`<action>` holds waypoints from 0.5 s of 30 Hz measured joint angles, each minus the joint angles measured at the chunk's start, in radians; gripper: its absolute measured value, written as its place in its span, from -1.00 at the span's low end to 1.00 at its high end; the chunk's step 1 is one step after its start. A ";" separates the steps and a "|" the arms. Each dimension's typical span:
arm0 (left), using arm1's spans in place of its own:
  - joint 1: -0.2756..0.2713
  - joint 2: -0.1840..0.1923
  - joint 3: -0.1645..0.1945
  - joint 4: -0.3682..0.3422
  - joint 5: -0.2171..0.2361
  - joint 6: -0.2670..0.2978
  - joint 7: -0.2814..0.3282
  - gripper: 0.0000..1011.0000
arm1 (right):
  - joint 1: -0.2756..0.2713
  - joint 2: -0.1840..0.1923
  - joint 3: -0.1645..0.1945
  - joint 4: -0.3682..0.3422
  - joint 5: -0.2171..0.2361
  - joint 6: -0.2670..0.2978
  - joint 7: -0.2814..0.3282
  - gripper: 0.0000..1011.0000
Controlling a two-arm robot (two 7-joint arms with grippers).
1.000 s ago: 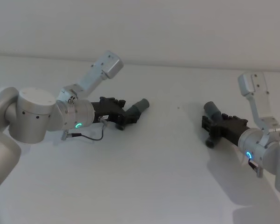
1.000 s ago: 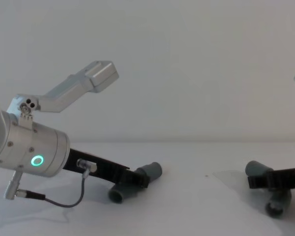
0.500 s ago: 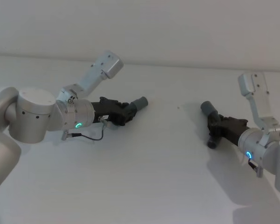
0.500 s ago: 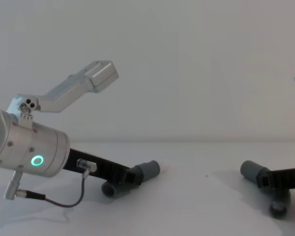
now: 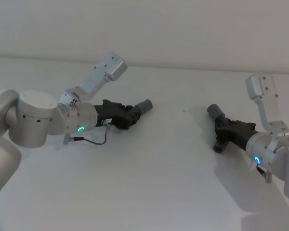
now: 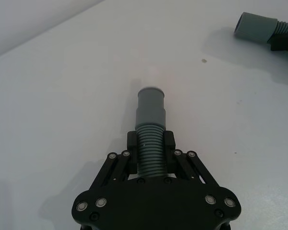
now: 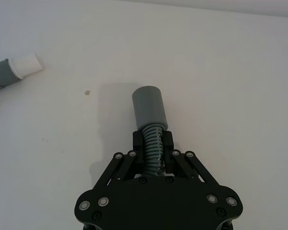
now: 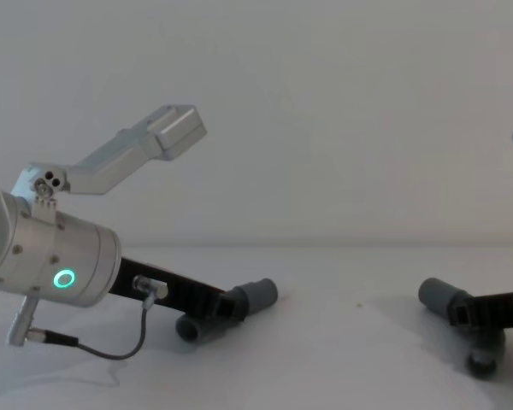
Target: Use both hands to pick up one end of the pipe from the table, align the ends, and insert them.
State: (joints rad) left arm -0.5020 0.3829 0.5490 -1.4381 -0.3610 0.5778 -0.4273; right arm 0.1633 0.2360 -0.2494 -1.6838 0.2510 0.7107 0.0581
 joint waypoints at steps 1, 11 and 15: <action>0.000 0.001 0.001 -0.002 0.002 -0.001 0.001 -0.40 | -0.001 0.001 -0.001 -0.001 -0.002 -0.006 0.001 -0.56; -0.003 0.029 0.020 -0.044 0.059 -0.047 0.014 -0.40 | -0.017 0.030 -0.014 -0.016 -0.041 -0.103 0.014 -0.61; -0.007 0.046 0.032 -0.064 0.090 -0.069 0.016 -0.40 | -0.025 0.046 -0.021 -0.024 -0.062 -0.153 0.019 -0.62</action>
State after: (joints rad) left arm -0.5093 0.4292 0.5810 -1.5024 -0.2714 0.5086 -0.4110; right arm 0.1382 0.2822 -0.2705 -1.7078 0.1889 0.5577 0.0773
